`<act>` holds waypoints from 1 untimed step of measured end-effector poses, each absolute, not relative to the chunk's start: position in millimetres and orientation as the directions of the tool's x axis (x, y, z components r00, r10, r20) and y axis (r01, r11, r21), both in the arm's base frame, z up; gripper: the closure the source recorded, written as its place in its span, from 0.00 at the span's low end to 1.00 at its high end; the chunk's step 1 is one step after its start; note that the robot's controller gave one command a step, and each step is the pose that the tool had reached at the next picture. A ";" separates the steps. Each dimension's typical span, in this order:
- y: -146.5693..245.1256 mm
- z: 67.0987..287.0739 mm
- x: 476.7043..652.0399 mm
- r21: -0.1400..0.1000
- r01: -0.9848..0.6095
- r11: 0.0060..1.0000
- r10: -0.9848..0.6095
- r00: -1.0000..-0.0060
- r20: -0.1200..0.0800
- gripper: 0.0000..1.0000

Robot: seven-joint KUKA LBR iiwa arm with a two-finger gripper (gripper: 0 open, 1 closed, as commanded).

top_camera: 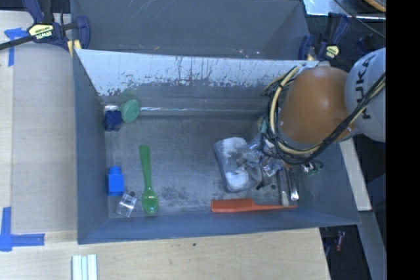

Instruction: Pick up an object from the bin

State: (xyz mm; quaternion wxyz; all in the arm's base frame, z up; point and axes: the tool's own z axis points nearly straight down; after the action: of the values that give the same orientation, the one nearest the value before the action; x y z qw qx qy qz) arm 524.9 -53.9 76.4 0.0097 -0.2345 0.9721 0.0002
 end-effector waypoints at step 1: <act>-53.9 76.4 524.9 -0.004 -0.456 0.890 -0.456 -0.890 -0.019 1.00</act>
Offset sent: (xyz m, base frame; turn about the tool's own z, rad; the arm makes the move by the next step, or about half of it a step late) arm -0.0404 0.0000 -0.0064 -0.0299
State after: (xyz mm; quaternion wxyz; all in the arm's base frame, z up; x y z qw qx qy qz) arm 524.9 -53.9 76.4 0.0097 -0.2344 0.9721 0.0002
